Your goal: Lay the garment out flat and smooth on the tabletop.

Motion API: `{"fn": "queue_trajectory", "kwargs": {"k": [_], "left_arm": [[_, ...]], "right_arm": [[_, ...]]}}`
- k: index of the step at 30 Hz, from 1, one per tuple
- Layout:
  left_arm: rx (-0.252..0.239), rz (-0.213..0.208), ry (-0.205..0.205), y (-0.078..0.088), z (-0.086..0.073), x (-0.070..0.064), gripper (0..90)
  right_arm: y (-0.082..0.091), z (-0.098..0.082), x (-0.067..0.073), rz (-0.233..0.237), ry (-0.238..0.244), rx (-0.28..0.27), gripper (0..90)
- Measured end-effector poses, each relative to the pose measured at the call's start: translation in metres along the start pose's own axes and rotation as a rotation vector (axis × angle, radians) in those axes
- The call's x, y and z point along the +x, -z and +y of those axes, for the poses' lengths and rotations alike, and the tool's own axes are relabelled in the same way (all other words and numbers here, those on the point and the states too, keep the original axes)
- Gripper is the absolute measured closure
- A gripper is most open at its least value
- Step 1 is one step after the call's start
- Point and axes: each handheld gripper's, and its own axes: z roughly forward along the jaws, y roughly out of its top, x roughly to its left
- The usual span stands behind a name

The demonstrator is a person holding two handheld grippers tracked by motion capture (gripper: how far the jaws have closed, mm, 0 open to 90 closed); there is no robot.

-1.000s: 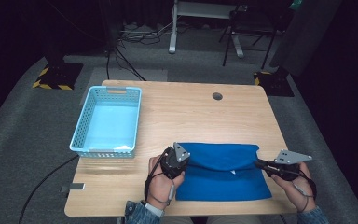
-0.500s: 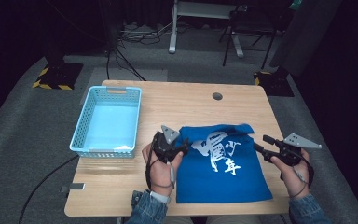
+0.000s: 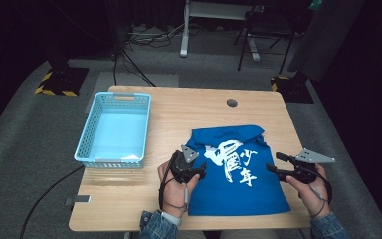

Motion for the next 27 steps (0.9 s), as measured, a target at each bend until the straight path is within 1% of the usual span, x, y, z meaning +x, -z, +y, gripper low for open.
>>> {"fn": "queue_trajectory", "kwargs": {"k": [2,3,4,5,7,8,10,11,12,14,15,16,17,23,27], "left_arm": [[0.02,0.002,-0.017,-0.004,-0.002,-0.001,33.1],[0.02,0.002,-0.017,-0.004,-0.002,-0.001,33.0],[0.04,0.005,-0.03,-0.009,-0.005,-0.001,33.0],[0.053,0.007,-0.042,-0.011,-0.006,-0.001,32.9],[0.071,0.015,-0.06,-0.016,-0.008,-0.001,32.9],[0.084,0.019,-0.077,-0.019,-0.01,-0.001,32.9],[0.103,0.025,-0.099,-0.022,-0.013,-0.002,32.7],[0.111,0.023,-0.105,-0.023,-0.013,-0.002,32.7],[0.122,0.013,-0.108,-0.024,-0.015,-0.003,32.7],[0.159,0.003,-0.127,-0.027,-0.019,-0.005,33.5],[0.148,-0.007,-0.121,-0.027,-0.02,-0.005,34.5],[0.148,-0.008,-0.117,-0.027,-0.02,-0.005,34.6],[0.151,-0.014,-0.113,-0.026,-0.021,-0.006,35.0],[0.18,-0.038,-0.142,-0.018,-0.025,-0.018,39.2],[0.188,-0.06,-0.161,-0.011,-0.03,-0.026,39.2]], "right_arm": [[-0.006,-0.002,-0.002,0.006,0.014,0.025,30.2],[-0.006,-0.002,-0.002,0.006,0.014,0.025,30.2],[-0.008,-0.003,-0.002,0.007,0.017,0.037,29.7],[-0.015,-0.006,-0.004,0.014,0.034,0.068,29.6],[-0.023,-0.009,-0.005,0.02,0.047,0.104,29.4],[-0.026,-0.011,-0.005,0.022,0.049,0.116,29.4],[-0.033,-0.014,-0.007,0.028,0.051,0.147,29.4],[-0.036,-0.017,-0.007,0.031,0.053,0.161,29.3],[-0.037,-0.018,-0.007,0.032,0.054,0.171,29.4],[-0.04,-0.023,-0.006,0.038,0.061,0.206,29.8],[-0.041,-0.025,-0.006,0.04,0.07,0.23,30.3],[-0.041,-0.027,-0.005,0.036,0.088,0.233,30.4],[-0.04,-0.028,-0.004,0.034,0.092,0.231,30.4],[-0.029,-0.031,0.004,0.038,0.099,0.258,30.7],[-0.02,-0.036,0.011,0.045,0.103,0.266,30.7]]}}
